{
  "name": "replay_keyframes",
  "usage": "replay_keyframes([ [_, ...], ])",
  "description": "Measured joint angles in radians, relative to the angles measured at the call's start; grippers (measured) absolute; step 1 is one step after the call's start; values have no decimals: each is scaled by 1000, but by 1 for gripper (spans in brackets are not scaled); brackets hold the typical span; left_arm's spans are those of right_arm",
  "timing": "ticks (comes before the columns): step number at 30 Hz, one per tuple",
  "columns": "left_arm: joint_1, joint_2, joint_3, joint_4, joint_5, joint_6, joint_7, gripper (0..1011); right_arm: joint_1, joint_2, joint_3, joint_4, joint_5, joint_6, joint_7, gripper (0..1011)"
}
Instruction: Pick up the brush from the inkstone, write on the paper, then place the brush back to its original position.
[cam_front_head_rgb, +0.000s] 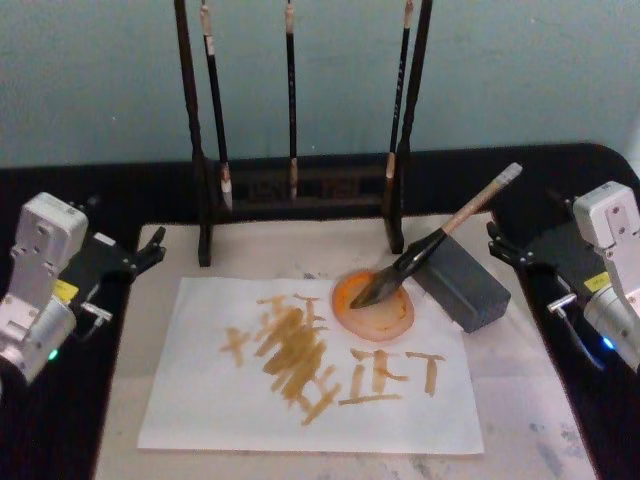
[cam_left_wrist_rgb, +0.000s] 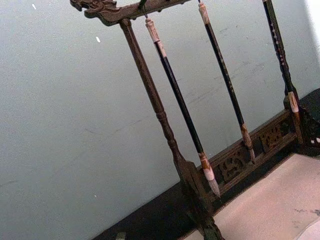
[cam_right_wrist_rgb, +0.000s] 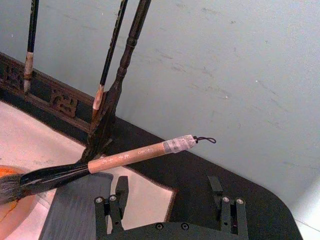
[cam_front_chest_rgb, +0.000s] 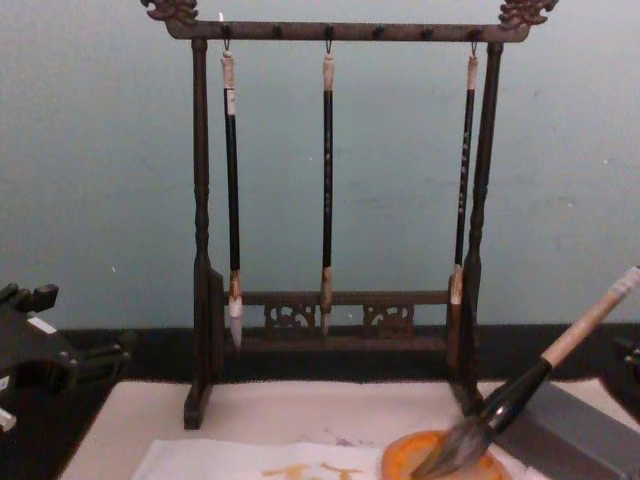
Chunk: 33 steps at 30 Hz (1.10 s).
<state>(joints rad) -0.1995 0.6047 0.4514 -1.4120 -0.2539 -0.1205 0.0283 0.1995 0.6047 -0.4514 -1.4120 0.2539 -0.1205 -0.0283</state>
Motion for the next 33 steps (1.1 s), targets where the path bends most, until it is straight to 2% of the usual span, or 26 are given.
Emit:
replay_keyframes([
  [33, 0, 0, 0, 0, 0, 0, 0, 1010, 0, 0, 0, 0, 0, 0, 0, 1000],
])
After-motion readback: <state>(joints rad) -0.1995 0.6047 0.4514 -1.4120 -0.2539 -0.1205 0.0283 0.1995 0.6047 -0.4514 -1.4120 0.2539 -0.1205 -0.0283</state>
